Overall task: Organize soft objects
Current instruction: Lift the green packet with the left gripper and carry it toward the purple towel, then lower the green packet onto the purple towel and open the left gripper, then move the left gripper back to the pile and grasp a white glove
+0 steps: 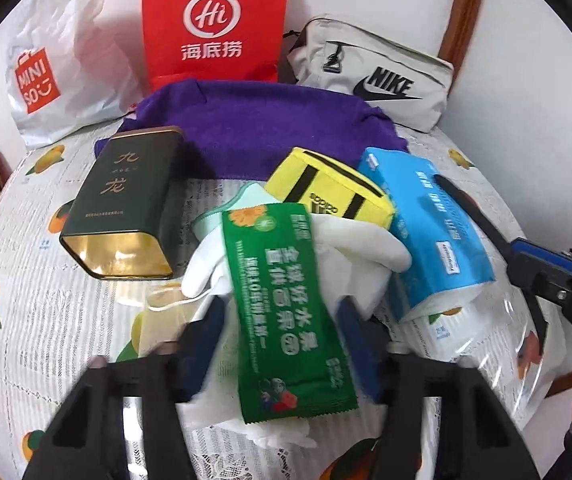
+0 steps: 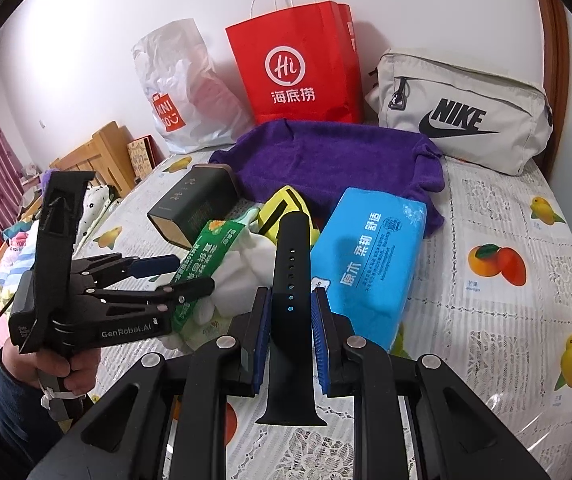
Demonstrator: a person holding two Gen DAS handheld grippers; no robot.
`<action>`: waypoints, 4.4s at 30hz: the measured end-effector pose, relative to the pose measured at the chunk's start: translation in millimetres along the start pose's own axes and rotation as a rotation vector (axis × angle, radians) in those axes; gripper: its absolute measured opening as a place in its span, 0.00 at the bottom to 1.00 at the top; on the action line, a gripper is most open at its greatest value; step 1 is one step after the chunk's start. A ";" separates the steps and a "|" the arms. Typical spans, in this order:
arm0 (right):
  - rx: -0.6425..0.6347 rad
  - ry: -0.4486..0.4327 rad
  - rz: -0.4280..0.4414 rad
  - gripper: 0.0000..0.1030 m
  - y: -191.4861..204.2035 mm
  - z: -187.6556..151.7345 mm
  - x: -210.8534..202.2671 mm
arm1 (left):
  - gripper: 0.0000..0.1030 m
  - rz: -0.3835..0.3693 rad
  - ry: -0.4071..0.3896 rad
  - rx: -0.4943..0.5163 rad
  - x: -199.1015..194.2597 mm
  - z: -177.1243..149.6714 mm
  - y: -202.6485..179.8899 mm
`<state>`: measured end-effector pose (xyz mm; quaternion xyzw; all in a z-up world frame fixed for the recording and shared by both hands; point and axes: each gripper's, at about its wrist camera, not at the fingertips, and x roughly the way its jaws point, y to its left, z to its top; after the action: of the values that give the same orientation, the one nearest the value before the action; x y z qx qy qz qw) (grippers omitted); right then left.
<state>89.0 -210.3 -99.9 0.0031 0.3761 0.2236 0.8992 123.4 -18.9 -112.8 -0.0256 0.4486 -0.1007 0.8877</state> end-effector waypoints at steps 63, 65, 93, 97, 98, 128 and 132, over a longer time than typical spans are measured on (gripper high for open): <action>0.059 0.101 -0.202 0.20 -114.3 170.4 159.1 | 0.37 0.045 0.020 -0.083 92.1 208.8 110.5; 0.065 0.120 -0.204 0.20 -119.6 171.1 167.8 | 0.37 0.045 0.039 -0.086 103.8 212.3 112.0; 0.097 0.264 -0.134 0.44 -144.5 182.6 238.8 | 0.66 0.097 0.168 -0.083 174.3 237.2 111.3; 0.091 0.257 -0.161 0.60 -139.3 186.2 229.5 | 0.70 0.112 0.146 -0.089 160.5 238.1 107.9; 0.092 0.258 -0.159 0.61 -134.7 185.4 223.9 | 0.70 0.124 0.147 -0.087 157.0 237.8 106.6; 0.070 0.075 -0.177 0.78 -38.1 96.5 60.8 | 0.72 0.121 -0.008 -0.117 -12.0 115.5 85.8; 0.058 0.072 -0.171 0.78 -23.6 76.4 48.4 | 0.72 0.089 -0.026 -0.126 -27.8 88.8 79.2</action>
<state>180.1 -199.5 -81.9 -0.0113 0.4134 0.1350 0.9004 190.9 60.2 -48.6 -0.0629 0.4433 -0.0324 0.8936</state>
